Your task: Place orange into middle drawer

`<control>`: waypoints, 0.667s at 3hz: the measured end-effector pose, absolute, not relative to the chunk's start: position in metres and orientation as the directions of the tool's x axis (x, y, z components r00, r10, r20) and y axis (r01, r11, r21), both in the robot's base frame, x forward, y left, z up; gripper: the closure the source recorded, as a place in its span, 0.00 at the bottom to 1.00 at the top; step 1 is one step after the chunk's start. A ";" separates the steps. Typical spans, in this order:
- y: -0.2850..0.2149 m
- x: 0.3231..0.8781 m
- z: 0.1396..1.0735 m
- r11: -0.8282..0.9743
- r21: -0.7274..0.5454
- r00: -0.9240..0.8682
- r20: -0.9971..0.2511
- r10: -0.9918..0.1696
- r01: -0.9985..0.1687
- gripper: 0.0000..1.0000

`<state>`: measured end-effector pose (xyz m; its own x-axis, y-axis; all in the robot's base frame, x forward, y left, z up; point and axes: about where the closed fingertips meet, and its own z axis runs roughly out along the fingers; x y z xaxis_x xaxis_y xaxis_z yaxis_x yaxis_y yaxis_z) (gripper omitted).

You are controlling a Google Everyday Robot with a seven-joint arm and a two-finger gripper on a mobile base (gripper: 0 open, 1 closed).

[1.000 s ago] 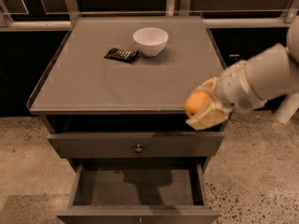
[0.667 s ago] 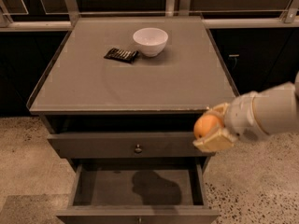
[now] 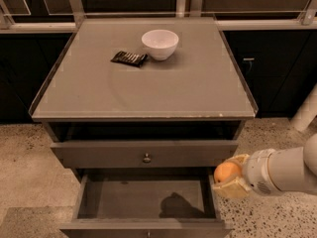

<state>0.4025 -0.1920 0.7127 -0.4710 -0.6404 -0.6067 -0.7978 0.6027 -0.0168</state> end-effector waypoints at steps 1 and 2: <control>-0.192 0.402 0.713 0.603 -0.017 -0.471 -0.607 -0.641 -0.798 1.00; -0.200 0.401 0.687 0.637 0.031 -0.524 -0.599 -0.605 -0.771 1.00</control>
Offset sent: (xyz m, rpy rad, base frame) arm -0.0021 -0.0209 -0.0658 0.0610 0.1104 -0.1119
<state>0.4014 -0.1997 0.6869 -0.5242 -0.6052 -0.5992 -0.7705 0.6366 0.0311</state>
